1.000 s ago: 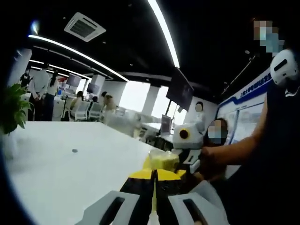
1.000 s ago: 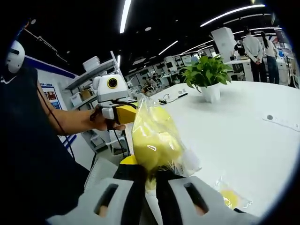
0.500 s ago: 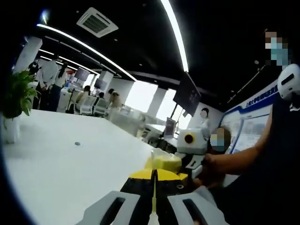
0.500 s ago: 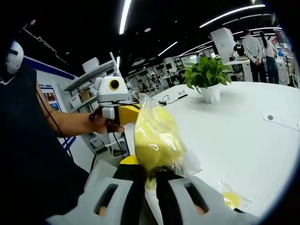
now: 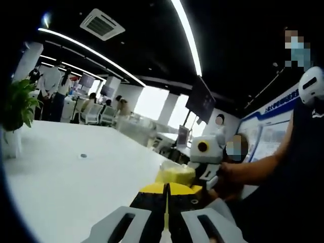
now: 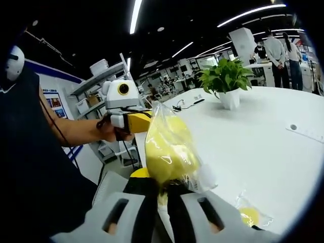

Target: Compare the silicone blocks by pressing each to a similar depth, holding the contact briefly, and releasing to observe deformation and rebound differences across the visible hardness samples.

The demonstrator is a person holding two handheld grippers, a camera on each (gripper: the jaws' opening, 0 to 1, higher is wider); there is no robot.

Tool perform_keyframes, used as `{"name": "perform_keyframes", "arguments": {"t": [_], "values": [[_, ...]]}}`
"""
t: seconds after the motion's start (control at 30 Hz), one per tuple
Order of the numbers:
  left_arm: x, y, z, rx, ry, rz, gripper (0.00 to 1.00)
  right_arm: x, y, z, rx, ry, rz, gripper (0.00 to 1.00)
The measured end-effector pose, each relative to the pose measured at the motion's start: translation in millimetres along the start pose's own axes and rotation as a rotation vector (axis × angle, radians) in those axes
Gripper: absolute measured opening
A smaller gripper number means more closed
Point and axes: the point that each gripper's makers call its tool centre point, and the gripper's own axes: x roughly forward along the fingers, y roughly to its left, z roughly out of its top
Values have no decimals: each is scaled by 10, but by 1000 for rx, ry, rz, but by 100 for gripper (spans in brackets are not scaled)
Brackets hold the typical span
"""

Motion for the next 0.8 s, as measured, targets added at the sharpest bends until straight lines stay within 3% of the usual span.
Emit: {"name": "perform_keyframes", "arguments": {"t": [0.33, 0.4, 0.43, 0.5, 0.57, 0.63, 0.73, 0.8], "values": [[-17, -20, 6, -3, 2, -2, 0, -3, 3, 1, -2, -19, -2, 1], [-16, -32, 11, 0, 3, -4, 0, -2, 32, 1, 12, -23, 14, 2], [-18, -46, 21, -6, -1, -10, 0, 0, 100, 17, 35, -43, 60, 2], [-24, -53, 59, -17, -18, -12, 0, -17, 26, 49, -13, -78, 8, 4], [-22, -71, 79, -22, -25, -17, 0, -29, 65, 64, 60, -86, 35, 6], [-18, -99, 121, -26, -39, -22, 0, -42, 29, 93, 7, -108, 25, 7], [-4, -109, 141, -26, -46, -23, 0, -49, -8, 107, 22, -106, 10, 9], [6, -147, 177, -49, -64, -42, 0, -49, -69, 102, -16, -101, -31, 14]]}}
